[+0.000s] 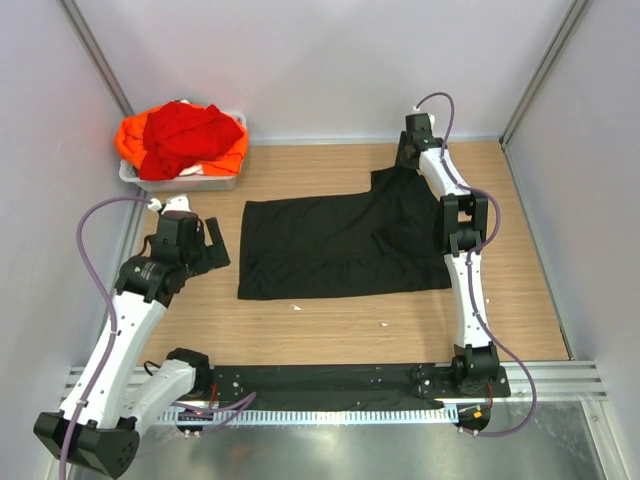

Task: Fold and stack the t-shirts
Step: Fold the tshirt

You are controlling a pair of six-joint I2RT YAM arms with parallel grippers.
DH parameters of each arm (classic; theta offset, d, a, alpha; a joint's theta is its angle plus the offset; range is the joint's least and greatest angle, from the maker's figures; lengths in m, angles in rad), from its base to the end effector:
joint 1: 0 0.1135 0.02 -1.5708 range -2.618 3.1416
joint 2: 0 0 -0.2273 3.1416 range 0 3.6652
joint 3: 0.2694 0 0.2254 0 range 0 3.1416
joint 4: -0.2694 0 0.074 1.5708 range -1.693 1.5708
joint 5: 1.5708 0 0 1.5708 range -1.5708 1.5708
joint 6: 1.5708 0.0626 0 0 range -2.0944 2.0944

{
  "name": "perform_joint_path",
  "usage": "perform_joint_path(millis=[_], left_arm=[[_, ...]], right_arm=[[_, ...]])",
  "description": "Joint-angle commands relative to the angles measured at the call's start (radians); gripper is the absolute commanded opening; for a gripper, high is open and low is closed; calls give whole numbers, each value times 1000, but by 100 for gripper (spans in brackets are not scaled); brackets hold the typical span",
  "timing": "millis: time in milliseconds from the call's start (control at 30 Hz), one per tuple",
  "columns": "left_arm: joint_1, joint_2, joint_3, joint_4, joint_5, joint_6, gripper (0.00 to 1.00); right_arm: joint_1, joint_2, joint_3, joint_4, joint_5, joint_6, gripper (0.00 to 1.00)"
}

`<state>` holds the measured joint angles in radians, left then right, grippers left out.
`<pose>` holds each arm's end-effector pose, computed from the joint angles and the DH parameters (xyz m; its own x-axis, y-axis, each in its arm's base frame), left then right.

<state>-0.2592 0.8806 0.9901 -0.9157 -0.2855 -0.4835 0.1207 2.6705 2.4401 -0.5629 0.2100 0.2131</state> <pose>0.1761 -0.0285 0.2754 -0.6443 -0.2906 -0.7074 -0.2734 0.9514 -0.1419 0.5403 0.0524 0.1291 -0.6857 0.1252 -0.7171 0.1764 0.9843 0.0032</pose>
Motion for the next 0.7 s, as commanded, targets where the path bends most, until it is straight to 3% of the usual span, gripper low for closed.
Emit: perform_joint_path(millis=[0,133,300,433,667], left_arm=[[5,20,4,40,0,17,95],[5,76,36,81,6,-9,97],[6,263,126,198,38,-40,100],[8,506,269,233,95,-85,99],[8,888,577,317,62,-106,95]], right_arm=[[4,-26,-39,0,-9,0,42],[11,-43,-70,9,-17,5,19],[22,-105,-115,14,-23,2,1],[27,-208,-226,30,9,-3,1],[-1,-342,-383,29,149,5,1]])
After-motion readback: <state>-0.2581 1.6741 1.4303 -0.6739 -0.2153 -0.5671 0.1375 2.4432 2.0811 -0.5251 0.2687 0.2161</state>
